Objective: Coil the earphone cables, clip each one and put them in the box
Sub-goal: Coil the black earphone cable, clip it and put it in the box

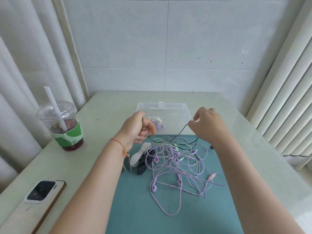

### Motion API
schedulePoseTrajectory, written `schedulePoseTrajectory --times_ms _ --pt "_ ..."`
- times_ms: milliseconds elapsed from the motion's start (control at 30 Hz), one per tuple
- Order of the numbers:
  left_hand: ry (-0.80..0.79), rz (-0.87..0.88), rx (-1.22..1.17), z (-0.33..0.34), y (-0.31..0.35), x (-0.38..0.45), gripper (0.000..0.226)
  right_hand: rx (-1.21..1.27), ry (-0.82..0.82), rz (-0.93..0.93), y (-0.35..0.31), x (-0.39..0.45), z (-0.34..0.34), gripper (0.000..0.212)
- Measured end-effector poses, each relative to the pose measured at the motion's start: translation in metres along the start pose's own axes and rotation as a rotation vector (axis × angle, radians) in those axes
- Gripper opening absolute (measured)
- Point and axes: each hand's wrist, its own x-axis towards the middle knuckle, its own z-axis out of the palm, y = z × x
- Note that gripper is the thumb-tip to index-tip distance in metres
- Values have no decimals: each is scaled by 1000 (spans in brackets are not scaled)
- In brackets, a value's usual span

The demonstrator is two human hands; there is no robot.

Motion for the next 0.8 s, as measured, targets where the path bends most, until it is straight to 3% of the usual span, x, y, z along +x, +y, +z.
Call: schedulePoseTrajectory --times_ms 100,167,233,367,467,667,800 --pt "-188 64 155 10 5 -10 61 139 -24 -276 -10 -3 4 38" --pt "-279 99 186 16 8 -17 57 317 -138 -488 -22 -11 6 53" --pt "-295 142 163 18 11 -20 53 394 -255 -566 -31 -19 9 53" --pt "-274 253 73 10 12 -22 39 476 -280 -464 -30 -19 7 17" --pt "-197 253 13 6 10 -16 36 650 -292 -371 -25 -17 0 5" --pt "-264 117 -185 4 9 -11 39 797 -52 -272 -20 -9 -4 16" --pt "-371 109 -299 5 11 -14 27 719 -36 -239 -20 -8 -3 15"
